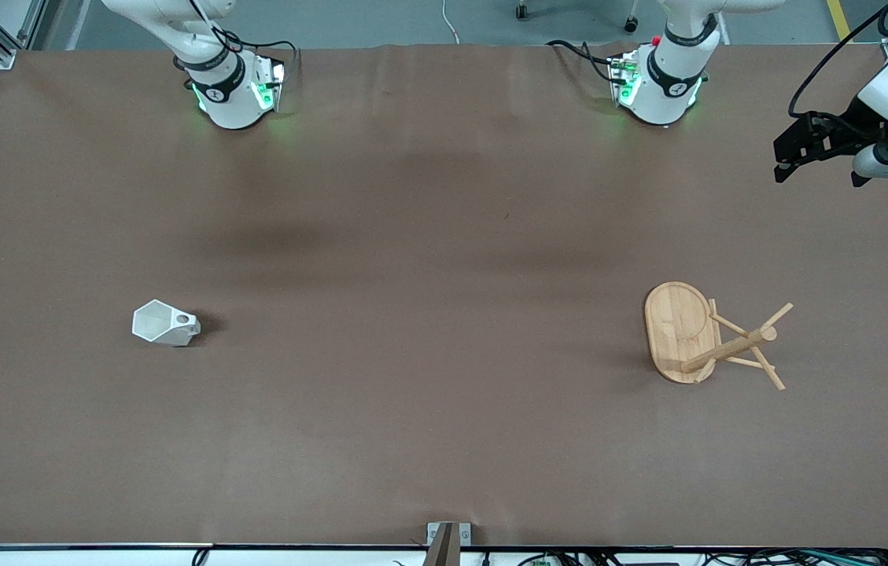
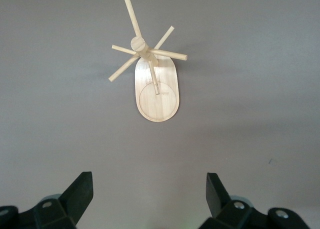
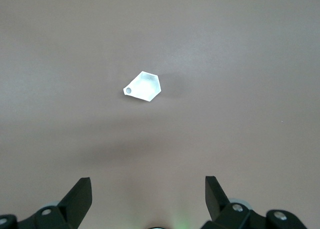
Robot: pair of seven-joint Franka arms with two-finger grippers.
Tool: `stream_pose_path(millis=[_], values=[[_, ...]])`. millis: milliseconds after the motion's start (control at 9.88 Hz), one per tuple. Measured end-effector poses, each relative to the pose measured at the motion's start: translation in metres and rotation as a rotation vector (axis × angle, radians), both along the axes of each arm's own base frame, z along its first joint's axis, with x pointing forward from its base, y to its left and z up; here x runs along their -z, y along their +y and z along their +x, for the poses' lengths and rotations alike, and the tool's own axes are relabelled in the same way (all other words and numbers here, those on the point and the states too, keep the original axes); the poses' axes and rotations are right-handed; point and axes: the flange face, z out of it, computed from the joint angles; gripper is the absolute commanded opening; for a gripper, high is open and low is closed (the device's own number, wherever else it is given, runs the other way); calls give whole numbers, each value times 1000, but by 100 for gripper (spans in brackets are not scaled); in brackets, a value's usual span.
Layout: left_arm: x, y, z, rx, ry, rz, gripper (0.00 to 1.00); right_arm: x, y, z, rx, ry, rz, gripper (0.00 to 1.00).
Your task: Hang cup on rack
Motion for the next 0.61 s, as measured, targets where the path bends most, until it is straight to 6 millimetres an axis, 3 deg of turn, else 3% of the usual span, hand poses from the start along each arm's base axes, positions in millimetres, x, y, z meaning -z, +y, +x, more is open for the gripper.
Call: stream_pose_path(millis=[608], values=[[0, 1, 0, 7, 1, 0, 100, 8, 0, 2, -1, 13, 2, 100]])
